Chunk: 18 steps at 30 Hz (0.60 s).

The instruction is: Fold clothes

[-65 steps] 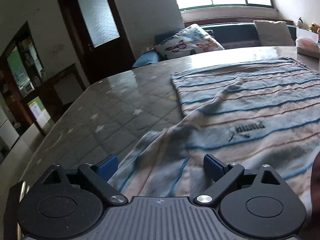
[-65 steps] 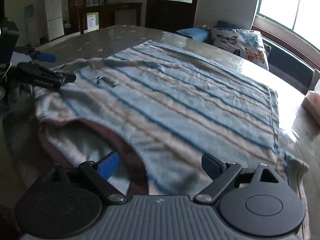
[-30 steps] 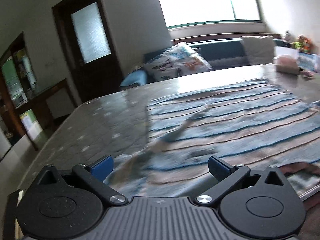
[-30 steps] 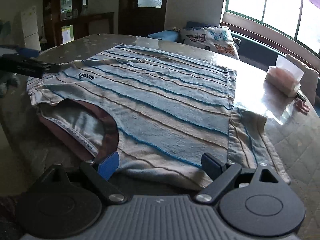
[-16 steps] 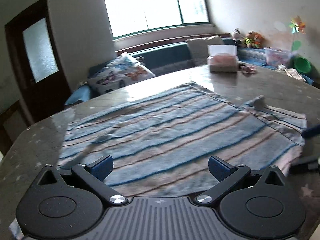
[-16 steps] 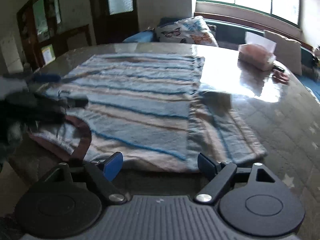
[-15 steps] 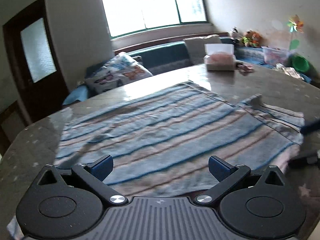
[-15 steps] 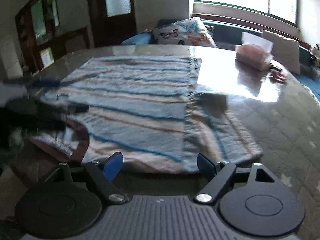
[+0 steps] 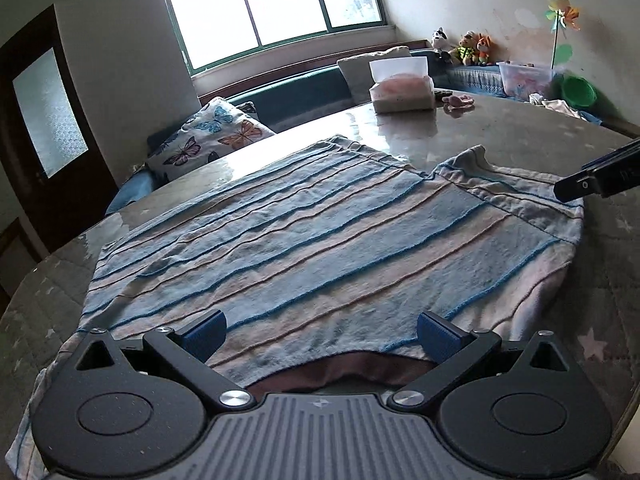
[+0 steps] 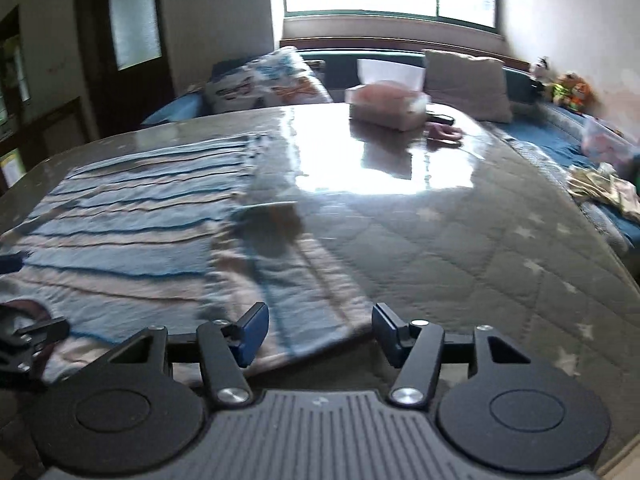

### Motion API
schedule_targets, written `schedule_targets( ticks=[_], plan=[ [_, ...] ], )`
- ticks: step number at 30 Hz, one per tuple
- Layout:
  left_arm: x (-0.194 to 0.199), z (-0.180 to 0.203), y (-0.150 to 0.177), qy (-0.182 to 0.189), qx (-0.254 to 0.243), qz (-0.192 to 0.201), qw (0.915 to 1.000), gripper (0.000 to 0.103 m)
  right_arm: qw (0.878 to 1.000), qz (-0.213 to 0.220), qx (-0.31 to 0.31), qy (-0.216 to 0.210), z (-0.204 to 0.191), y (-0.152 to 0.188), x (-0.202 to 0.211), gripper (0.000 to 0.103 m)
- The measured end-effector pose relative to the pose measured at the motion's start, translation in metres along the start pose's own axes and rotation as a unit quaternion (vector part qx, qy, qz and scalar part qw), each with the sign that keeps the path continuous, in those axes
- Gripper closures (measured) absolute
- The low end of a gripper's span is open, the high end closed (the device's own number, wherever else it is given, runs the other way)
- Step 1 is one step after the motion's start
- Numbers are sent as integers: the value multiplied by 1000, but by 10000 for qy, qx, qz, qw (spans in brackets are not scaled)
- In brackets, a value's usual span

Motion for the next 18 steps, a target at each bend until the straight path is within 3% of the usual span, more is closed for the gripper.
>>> schedule_targets(
  ticks=[5, 8, 9, 10, 12, 18],
  plan=[
    [1, 5, -9, 19, -33, 67, 10000, 0, 9996, -86, -252, 51, 12, 4, -6, 62],
    [-3, 8, -14, 17, -54, 58, 10000, 0, 9995, -49, -244, 168, 14, 5, -6, 76],
    [-4, 9, -16, 22, -60, 53, 10000, 0, 9994, -38, -309, 157, 15, 5, -6, 87],
    [-5, 11, -17, 35, -70, 54, 10000, 0, 9992, -27, -377, 142, 17, 5, -6, 91],
    [-6, 14, -19, 68, -92, 60, 9999, 0, 9985, -4, -546, 46, 21, 3, -5, 96],
    [-8, 22, -18, 139, -169, 26, 9998, 0, 9983, 297, -448, -205, 8, -13, 19, 98]
  ],
)
Point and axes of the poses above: each gripper's, at about its wrist camera, not at the fingertips, and x roughly against the way its jaws point, z to its right, y to its underside, the point moved 7 cm from there along -x, roughly the way its jaws point, and after that the axes turned 6 degrees about -z, right-handed, at the moved point
